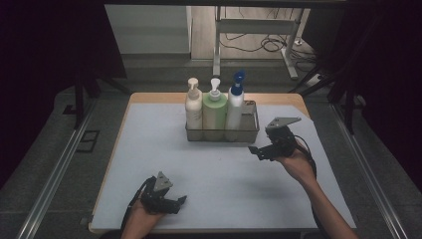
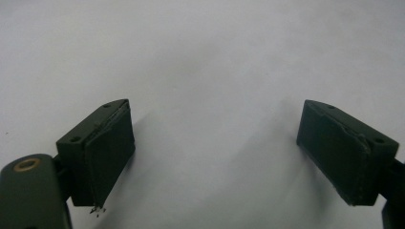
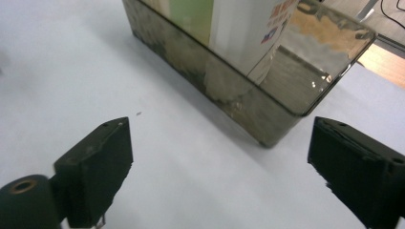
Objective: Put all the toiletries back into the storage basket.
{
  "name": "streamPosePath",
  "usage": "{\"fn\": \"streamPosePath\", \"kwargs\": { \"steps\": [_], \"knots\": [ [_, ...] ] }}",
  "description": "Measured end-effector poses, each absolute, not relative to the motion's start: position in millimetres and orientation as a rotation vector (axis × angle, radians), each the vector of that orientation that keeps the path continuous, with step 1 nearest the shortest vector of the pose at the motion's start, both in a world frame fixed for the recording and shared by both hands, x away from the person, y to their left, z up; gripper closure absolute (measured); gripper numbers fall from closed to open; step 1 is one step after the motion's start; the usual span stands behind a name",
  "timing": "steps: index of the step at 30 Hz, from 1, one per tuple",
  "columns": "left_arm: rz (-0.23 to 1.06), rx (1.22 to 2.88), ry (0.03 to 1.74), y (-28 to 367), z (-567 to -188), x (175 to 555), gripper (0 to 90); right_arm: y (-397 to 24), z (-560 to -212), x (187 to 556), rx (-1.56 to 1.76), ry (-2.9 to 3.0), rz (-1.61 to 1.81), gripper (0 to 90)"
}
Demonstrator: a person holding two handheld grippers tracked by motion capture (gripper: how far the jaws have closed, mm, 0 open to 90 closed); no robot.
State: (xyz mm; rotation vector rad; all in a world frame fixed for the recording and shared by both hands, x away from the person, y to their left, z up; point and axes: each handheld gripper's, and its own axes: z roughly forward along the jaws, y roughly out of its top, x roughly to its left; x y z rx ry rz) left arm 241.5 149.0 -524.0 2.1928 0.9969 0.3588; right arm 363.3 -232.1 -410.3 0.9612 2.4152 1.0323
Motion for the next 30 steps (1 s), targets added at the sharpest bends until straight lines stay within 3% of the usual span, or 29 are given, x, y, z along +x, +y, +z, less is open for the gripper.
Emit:
{"fn": "streamPosePath", "kwargs": {
  "steps": [12, 30],
  "knots": [
    [0.359, 2.192, 0.997, 149, -524, 241, 12.5, -246, -428, 336, 0.967, 2.446, 1.011, 0.3],
    [0.360, 2.189, 0.998, 149, -524, 241, 12.5, -262, -475, 304, 1.021, 2.444, 0.990, 0.0]
  ]
}}
